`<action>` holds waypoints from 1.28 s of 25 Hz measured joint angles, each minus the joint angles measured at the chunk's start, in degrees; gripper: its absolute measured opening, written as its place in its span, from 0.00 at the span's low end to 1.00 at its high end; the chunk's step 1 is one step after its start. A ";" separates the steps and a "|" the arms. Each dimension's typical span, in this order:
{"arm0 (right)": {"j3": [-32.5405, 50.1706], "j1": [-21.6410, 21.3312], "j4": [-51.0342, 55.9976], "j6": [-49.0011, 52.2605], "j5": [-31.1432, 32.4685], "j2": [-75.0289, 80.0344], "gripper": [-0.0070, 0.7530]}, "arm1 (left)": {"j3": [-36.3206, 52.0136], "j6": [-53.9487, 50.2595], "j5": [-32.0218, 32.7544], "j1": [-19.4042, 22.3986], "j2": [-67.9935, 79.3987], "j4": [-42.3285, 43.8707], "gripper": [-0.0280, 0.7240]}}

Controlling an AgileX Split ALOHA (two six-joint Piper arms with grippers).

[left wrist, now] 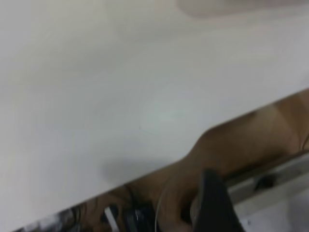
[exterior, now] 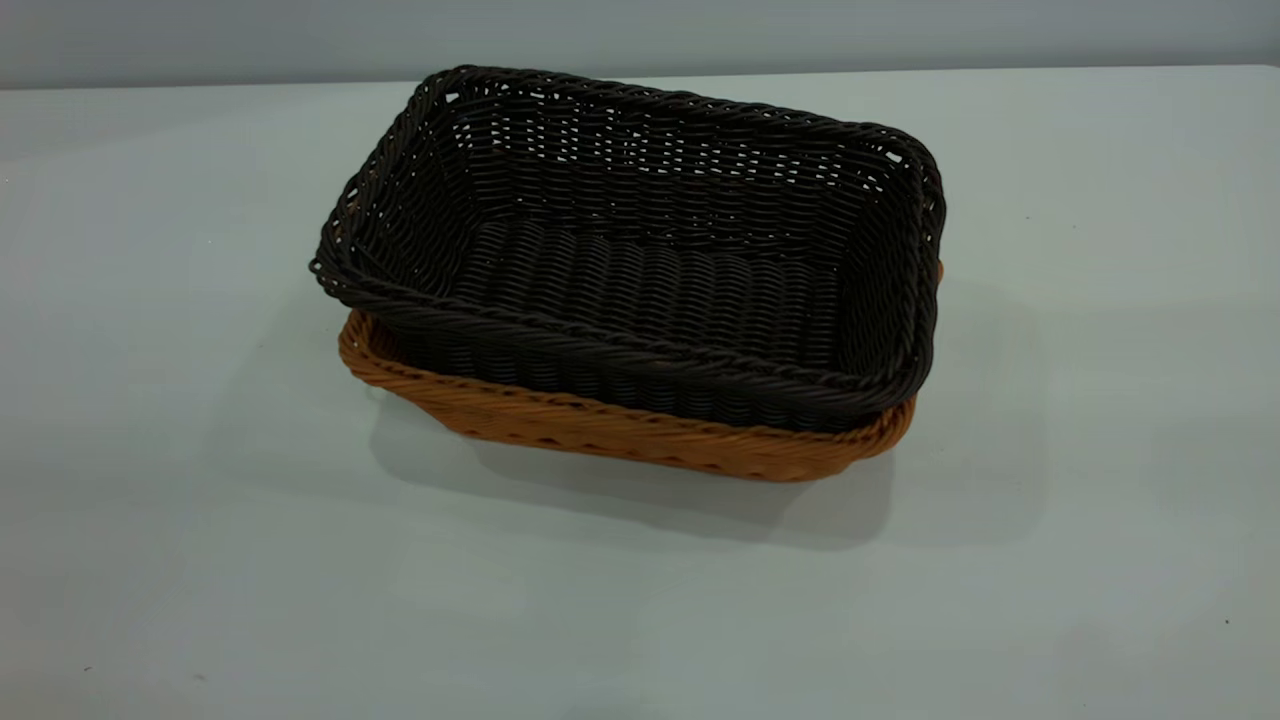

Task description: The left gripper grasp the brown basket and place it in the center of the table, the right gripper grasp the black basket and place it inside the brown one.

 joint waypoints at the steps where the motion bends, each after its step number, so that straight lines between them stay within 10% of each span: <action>1: 0.00 0.00 0.00 0.00 0.00 0.00 0.64 | 0.00 -0.13 0.05 0.00 -1.44 0.00 0.60; 24: 0.00 -0.16 0.05 0.00 0.04 -0.49 0.64 | 0.67 -2.31 9.60 0.00 -23.81 0.72 0.60; 32: 0.00 -11.47 0.36 0.00 0.44 -16.87 0.64 | 0.69 -2.55 9.67 0.00 -24.02 0.90 0.60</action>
